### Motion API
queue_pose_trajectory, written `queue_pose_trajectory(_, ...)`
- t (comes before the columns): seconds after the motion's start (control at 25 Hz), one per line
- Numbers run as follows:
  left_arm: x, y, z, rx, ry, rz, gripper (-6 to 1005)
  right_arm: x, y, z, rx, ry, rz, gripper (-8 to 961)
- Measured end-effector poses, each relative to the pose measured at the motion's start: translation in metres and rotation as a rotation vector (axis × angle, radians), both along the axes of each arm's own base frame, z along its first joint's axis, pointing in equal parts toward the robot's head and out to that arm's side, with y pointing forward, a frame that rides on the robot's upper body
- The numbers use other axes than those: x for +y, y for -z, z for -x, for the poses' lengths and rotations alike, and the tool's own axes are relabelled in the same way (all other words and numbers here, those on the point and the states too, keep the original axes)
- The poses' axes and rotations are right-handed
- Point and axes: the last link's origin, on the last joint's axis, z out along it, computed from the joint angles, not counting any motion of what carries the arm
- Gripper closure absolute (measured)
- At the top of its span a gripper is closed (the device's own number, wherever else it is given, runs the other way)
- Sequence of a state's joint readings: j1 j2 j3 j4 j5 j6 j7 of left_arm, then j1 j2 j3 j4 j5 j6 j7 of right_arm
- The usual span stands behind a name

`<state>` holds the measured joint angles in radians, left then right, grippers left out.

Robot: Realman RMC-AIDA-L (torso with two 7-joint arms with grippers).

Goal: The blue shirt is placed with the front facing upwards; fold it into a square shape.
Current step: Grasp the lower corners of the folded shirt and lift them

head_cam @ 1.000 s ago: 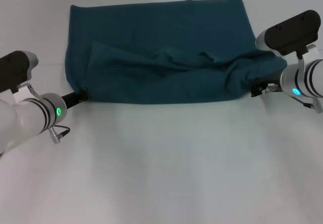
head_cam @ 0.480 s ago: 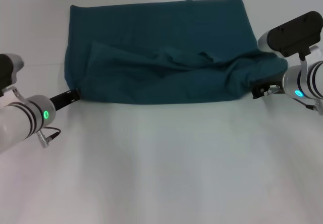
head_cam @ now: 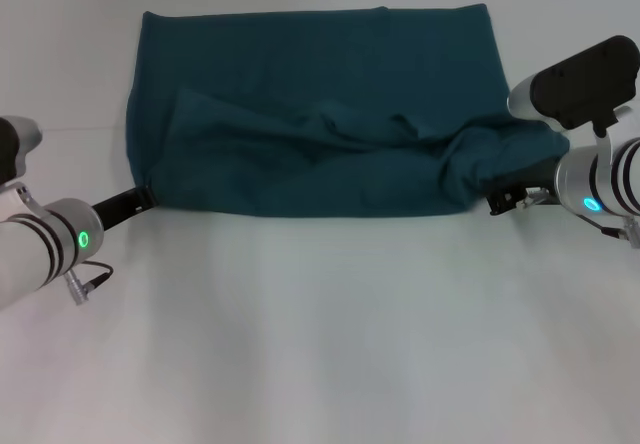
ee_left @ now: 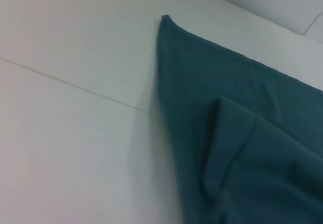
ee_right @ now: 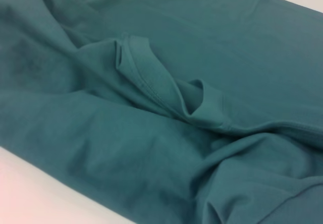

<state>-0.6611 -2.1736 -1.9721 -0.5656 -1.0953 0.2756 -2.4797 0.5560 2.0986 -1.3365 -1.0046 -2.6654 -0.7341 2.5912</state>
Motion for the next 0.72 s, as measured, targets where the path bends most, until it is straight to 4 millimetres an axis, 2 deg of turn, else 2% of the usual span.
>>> queue_pose_trajectory(0.44,-0.016,-0.012,0.008,-0.010,0.026,-0.028,938,-0.018,-0.011,-0.011,0.009,0.019,-0.020,929)
queue_pose_trajectory(0.72,-0.015,-0.012,0.007,-0.014,0.027,-0.026,932,-0.019,-0.010,-0.014,0.005,0.023,-0.016,929)
